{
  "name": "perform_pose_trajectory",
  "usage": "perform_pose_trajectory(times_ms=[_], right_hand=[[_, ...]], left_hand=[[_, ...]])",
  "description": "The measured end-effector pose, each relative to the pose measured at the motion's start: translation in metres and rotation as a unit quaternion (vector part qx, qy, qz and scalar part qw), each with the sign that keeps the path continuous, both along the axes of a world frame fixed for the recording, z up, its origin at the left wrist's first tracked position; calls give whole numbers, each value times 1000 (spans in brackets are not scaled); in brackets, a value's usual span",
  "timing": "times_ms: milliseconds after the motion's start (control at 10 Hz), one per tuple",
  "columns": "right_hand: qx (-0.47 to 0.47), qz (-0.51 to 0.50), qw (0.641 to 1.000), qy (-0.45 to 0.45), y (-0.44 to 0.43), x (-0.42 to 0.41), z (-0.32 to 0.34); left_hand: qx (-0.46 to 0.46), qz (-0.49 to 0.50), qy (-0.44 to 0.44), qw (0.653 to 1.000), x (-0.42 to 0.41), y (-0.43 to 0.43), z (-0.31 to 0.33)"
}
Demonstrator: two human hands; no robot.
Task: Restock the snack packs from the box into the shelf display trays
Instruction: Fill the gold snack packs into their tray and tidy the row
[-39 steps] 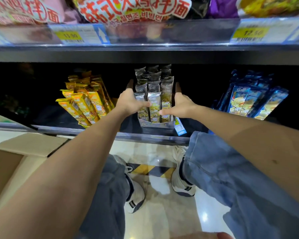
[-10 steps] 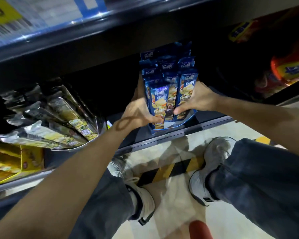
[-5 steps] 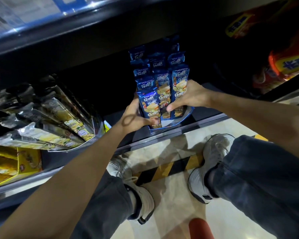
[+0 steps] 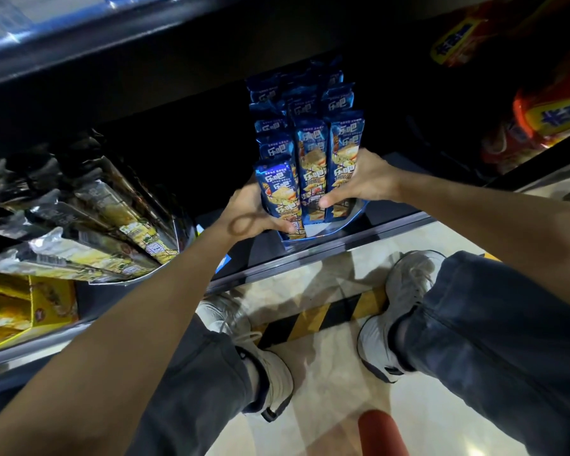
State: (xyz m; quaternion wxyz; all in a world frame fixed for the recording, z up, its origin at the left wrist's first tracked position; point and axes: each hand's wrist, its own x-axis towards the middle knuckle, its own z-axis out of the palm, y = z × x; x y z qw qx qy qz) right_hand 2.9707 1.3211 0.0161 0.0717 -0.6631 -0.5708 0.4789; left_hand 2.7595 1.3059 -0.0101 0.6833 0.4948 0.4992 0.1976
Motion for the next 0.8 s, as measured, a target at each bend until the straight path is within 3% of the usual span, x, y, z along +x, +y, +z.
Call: perform_pose_trajectory(times_ms=[200,300,500,600,700,800], right_hand=[[-1,-21,1000,-4,3,4,-4],[-4,-35,999,0,3,3,-2],[11,-38,999,14,1,7,-11],[10,-36,999,20,0,5,-8],[14,-29,999,26,-2,2,-10],[18,-20,1000,14,-1,2,-10]], left_hand=[[93,4,171,981,2,-4,3],[77,0,174,982,-2,-4,3],[32,32,86,995,-1,-6,1],[27,31,109,993,2,-10,16],[-6,41,35,999,4,-10,20],[5,41,39,998,4,-8,8]])
